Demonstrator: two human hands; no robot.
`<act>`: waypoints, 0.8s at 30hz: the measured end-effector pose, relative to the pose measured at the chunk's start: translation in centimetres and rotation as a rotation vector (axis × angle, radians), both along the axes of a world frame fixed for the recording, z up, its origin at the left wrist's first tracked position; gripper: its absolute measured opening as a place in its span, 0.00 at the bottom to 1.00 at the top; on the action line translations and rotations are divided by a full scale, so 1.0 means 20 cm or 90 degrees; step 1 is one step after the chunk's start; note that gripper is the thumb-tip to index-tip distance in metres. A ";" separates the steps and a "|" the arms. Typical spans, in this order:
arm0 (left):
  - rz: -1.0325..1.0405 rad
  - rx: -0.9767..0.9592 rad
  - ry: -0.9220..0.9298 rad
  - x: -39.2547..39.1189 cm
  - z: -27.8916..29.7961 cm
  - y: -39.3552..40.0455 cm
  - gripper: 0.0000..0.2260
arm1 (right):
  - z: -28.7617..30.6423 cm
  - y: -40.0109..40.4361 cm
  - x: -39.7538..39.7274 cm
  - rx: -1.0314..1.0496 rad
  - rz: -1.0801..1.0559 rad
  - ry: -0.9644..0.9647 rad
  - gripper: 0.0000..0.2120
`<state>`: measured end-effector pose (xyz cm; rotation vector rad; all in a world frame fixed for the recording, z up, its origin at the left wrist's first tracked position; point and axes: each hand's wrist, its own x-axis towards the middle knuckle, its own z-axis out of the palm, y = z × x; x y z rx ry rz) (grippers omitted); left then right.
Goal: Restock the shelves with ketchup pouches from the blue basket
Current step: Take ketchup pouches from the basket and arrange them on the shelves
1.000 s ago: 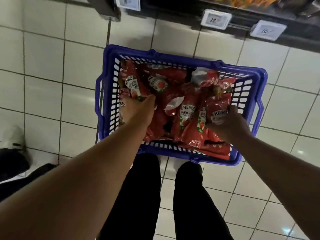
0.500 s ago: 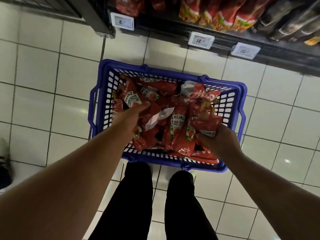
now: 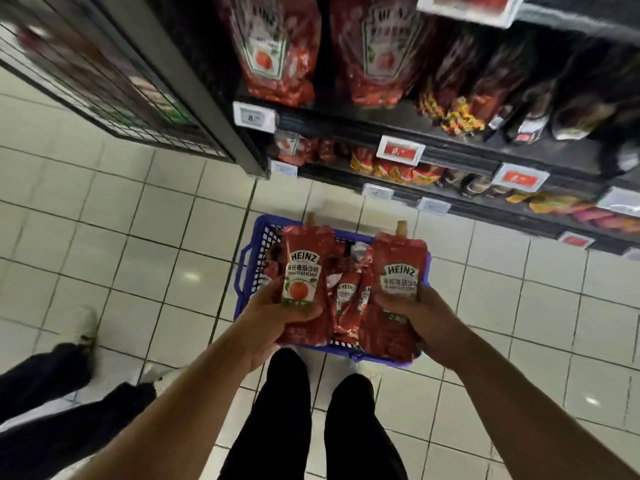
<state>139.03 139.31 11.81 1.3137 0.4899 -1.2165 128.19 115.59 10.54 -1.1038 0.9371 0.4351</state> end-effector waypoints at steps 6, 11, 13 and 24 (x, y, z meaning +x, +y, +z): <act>0.100 -0.031 -0.092 0.08 0.87 -0.16 0.21 | 0.88 -0.05 0.09 -0.116 0.062 -0.140 0.14; 0.056 -0.085 -0.202 0.16 1.46 -0.24 0.20 | 1.45 -0.11 0.16 -0.166 0.012 -0.248 0.16; 0.047 -0.092 -0.268 0.18 1.64 -0.26 0.20 | 1.63 -0.14 0.20 -0.176 0.010 -0.283 0.16; 0.057 -0.140 -0.487 0.32 2.37 -0.25 0.13 | 2.38 -0.21 0.37 -0.276 0.055 -0.462 0.14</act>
